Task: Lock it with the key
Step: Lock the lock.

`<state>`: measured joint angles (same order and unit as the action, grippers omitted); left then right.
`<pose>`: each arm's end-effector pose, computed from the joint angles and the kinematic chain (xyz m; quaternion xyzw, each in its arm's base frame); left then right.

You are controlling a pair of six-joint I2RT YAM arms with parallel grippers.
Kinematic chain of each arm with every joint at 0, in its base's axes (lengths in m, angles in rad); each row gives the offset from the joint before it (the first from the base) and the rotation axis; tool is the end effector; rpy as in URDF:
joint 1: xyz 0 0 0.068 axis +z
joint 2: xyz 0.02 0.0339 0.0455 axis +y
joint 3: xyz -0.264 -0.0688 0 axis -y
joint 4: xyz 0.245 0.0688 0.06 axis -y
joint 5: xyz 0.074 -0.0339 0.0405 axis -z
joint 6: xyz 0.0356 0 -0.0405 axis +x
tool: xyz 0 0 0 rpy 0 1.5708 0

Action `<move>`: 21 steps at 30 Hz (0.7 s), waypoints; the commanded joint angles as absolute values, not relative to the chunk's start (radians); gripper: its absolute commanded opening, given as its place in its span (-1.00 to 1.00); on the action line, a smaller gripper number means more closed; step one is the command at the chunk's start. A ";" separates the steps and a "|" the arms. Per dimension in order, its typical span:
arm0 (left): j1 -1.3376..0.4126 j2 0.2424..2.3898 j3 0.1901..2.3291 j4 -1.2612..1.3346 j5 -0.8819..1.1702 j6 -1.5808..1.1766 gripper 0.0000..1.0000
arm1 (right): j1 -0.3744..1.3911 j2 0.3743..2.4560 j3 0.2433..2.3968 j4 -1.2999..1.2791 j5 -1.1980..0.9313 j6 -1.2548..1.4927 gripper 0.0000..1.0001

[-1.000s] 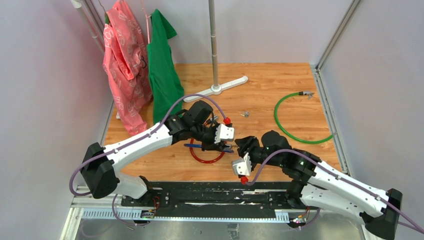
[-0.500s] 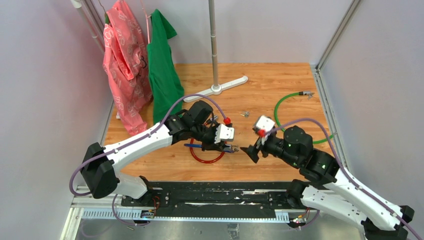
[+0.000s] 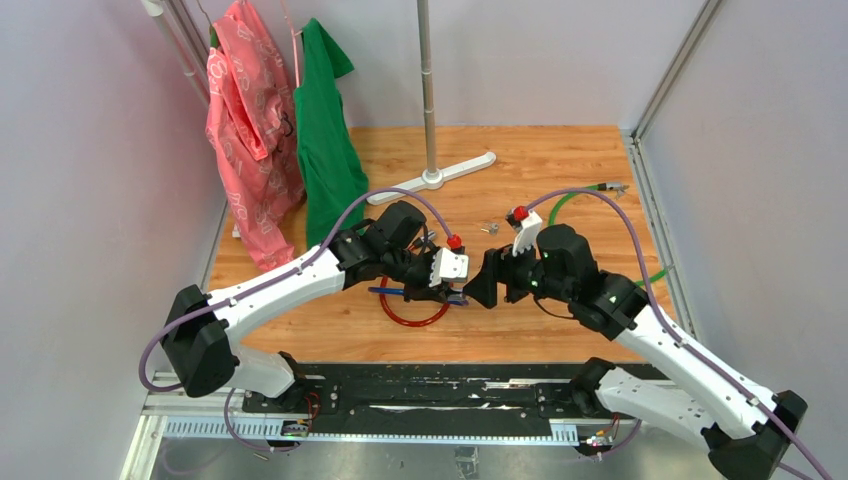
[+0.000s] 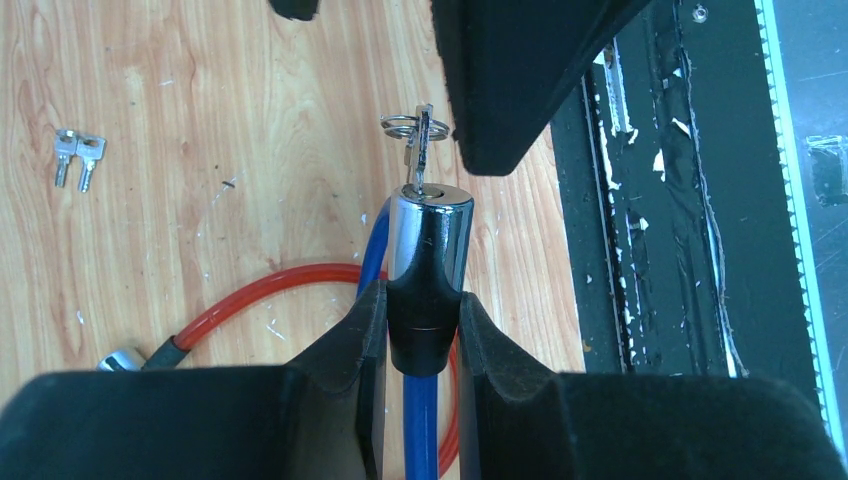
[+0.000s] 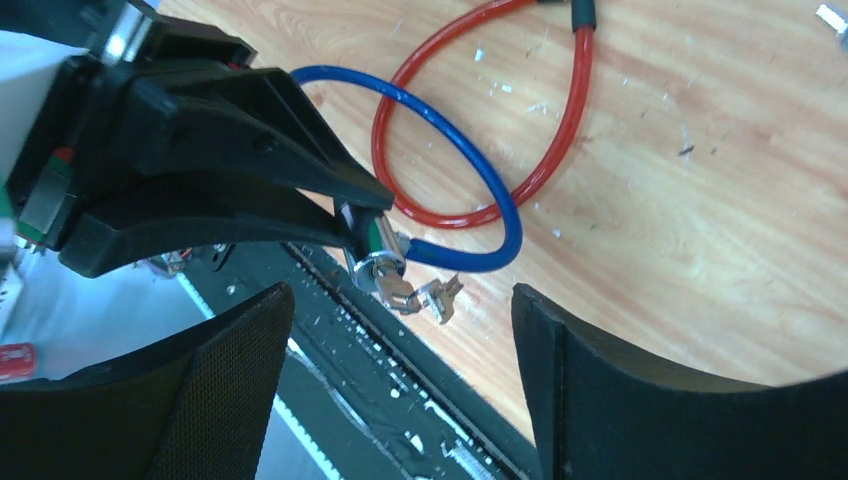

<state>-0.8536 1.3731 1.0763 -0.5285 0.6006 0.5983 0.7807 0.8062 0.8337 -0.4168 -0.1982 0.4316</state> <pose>0.1755 -0.2319 0.2821 0.6712 0.5938 -0.3175 0.3100 0.1238 0.1325 0.3294 -0.1978 0.8043 0.3833 0.4087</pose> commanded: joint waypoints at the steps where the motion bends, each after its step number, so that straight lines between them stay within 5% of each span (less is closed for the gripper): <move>1: -0.847 1.404 1.054 -0.586 0.535 0.613 -1.00 | 0.752 0.794 0.846 -0.481 -0.265 0.429 0.58; 5: -0.847 1.406 1.055 -0.584 0.540 0.614 -1.00 | 0.752 0.781 0.822 -0.455 -0.249 0.203 0.49; 10: -0.847 1.406 1.058 -0.586 0.539 0.614 -1.00 | 0.750 0.804 0.846 -0.416 -0.268 0.113 0.81; 14: -0.847 1.409 1.061 -0.587 0.541 0.612 -1.00 | 0.751 0.832 0.838 -0.361 -0.440 0.046 0.86; 21: -0.847 1.408 1.061 -0.588 0.542 0.619 -1.00 | 0.750 0.850 0.890 -0.449 -0.373 -0.145 0.40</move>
<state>-0.8536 1.3766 1.0763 -0.5282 0.6067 0.5991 0.7589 0.8410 0.8364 -0.3973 -0.3359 0.0235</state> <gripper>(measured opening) 0.238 0.757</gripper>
